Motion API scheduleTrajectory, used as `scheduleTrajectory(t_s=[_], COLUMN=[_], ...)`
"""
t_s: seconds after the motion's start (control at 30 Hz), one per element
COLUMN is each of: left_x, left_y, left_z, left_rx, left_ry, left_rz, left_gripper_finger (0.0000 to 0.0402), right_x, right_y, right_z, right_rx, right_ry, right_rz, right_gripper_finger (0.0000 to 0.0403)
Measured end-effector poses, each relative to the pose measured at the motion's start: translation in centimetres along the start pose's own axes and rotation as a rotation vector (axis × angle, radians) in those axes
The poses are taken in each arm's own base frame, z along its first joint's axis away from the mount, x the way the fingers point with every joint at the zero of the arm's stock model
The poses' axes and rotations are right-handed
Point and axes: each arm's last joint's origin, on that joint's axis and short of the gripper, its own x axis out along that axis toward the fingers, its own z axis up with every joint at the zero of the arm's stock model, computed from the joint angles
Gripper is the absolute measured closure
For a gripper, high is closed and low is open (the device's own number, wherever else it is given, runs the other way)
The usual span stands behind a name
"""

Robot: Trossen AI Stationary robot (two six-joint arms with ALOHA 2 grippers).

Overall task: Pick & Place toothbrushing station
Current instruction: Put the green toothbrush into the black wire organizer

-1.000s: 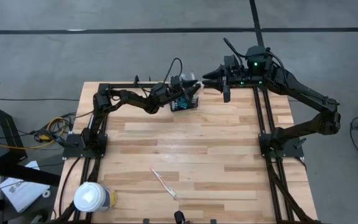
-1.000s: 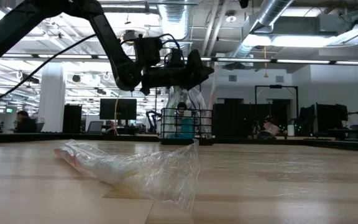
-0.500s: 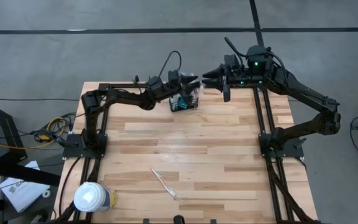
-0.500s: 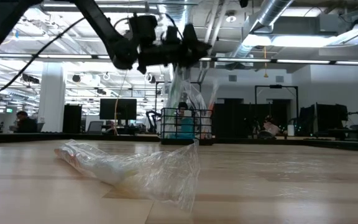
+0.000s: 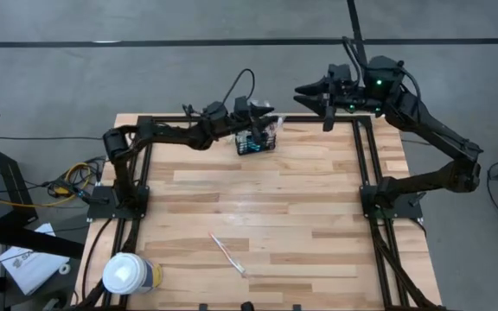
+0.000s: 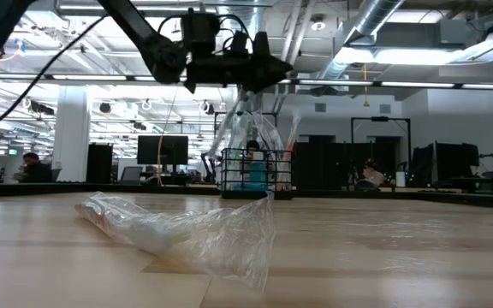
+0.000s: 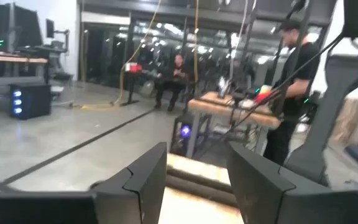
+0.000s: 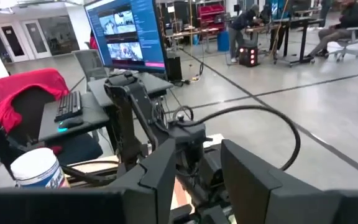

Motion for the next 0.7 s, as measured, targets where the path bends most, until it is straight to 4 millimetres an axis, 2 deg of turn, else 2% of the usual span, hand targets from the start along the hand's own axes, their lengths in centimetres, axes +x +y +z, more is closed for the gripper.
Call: scheduleTrajectory(t_s=[0.13,0.23,0.33,0.53,0.7], left_x=[0.4,0.3,0.0,-0.1,-0.4], left_y=[-0.4,-0.2,0.3,0.2,-0.1], left_z=[-0.8,-0.3,0.6,1.2,2.2], left_rx=[-0.026,-0.016,-0.011,-0.012,-0.008], left_ry=[-0.067,-0.082,-0.102,-0.110,-0.130], left_rz=[-0.033,-0.029,-0.017,-0.043,-0.067], left_gripper_finger=[0.0241,0.0252,0.0284,0.0384,0.0393], right_x=[-0.1,-0.3,-0.3,-0.3,-0.3], right_y=[0.0,0.1,0.1,0.1,0.1], right_z=[-0.3,-0.5,-0.5,-0.4,-0.4], right_rx=[0.016,0.025,0.026,0.017,0.013], right_ry=[0.030,0.051,0.052,0.049,0.049], right_rz=[-0.002,-0.003,-0.004,-0.004,-0.004], right_gripper_finger=[0.0284,0.0284,0.0284,0.0284,0.0284])
